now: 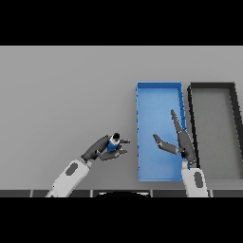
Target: Pick up the blue pipe and place it into the blue bin.
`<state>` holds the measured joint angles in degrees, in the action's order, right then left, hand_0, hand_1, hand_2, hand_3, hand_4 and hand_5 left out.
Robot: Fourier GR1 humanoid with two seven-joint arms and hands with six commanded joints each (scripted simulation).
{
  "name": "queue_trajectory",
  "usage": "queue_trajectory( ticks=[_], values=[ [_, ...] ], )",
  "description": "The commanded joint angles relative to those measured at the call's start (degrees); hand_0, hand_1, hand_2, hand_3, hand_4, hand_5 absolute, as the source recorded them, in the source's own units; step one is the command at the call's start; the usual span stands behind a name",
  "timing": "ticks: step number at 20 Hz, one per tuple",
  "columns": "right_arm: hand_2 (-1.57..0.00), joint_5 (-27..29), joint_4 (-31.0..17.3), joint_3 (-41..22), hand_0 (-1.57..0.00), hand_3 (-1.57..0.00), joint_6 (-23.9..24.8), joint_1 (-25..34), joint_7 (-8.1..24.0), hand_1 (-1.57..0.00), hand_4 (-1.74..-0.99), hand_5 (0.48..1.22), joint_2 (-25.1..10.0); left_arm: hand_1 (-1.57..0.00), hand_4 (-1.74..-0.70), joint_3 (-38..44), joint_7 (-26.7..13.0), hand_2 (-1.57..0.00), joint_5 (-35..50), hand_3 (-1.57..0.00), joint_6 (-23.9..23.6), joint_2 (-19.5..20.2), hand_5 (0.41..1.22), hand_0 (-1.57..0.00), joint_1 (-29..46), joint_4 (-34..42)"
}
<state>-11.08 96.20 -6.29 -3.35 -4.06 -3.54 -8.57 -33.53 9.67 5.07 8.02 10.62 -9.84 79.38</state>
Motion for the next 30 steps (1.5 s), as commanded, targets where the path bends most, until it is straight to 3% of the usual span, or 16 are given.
queue_trajectory(
  ticks=[1, 8, 17, 22, 26, 28, 30],
  values=[
    [0.0, 0.37, 0.04, 0.4, 0.0, 0.0, 0.04, 0.34, 0.47, 0.0, -1.174, 0.558, -0.13, -1.45, -1.52, -0.11, -0.55, -1.46, -0.49, -1.44, -0.6, 0.05, 1.174, -1.42, -0.39, 0.49],
    [0.0, -0.11, -0.66, 0.86, 0.0, 0.0, 0.02, 1.31, 1.28, 0.0, -1.144, 0.551, -1.09, -1.54, -1.48, 1.15, 2.28, -1.55, -0.17, -1.54, -0.97, -2.72, 1.211, -1.54, -1.89, 5.44],
    [0.0, -0.37, -0.45, 0.69, 0.0, 0.0, -0.27, 0.7, 0.55, 0.0, -1.124, 0.574, -1.4, -1.57, -1.47, 1.25, -4.66, -1.57, -0.8, -1.57, 1.57, -3.97, 1.22, -1.57, -4.8, 10.28],
    [0.0, -4.65, 5.36, -1.12, 0.0, 0.0, 6.33, -8.87, -1.12, 0.0, -1.123, 0.578, 3.34, -1.57, -1.47, 1.73, -5.1, -1.57, -1.46, -1.57, 2.42, -4.14, 1.22, -1.57, -3.26, 11.59],
    [0.0, -7.52, 8.95, -2.21, 0.0, 0.0, 10.33, -13.3, 0.07, 0.0, -1.191, 0.577, 6.3, -1.57, -1.47, 2.66, -5.34, -1.57, -2.31, -1.57, 3.23, -4.67, 1.22, -1.57, -3.78, 11.04],
    [-0.02, -4.64, 9.75, -1.47, 0.0, 0.0, 9.58, -12.81, -1.46, -0.02, -1.178, 0.569, 6.77, -1.57, -1.47, 2.66, -5.02, -1.57, -3.13, -1.57, 3.88, -4.68, 1.221, -1.57, -3.34, 10.66],
    [-0.03, 1.23, 13.4, -0.56, 0.0, 0.0, 5.97, -13.07, -6.15, -0.02, -1.172, 0.579, 5.57, -1.57, -1.47, 3.2, -4.37, -1.57, -3.56, -1.57, 4.2, -5.02, 1.221, -1.57, -3.42, 10.41]
  ],
)
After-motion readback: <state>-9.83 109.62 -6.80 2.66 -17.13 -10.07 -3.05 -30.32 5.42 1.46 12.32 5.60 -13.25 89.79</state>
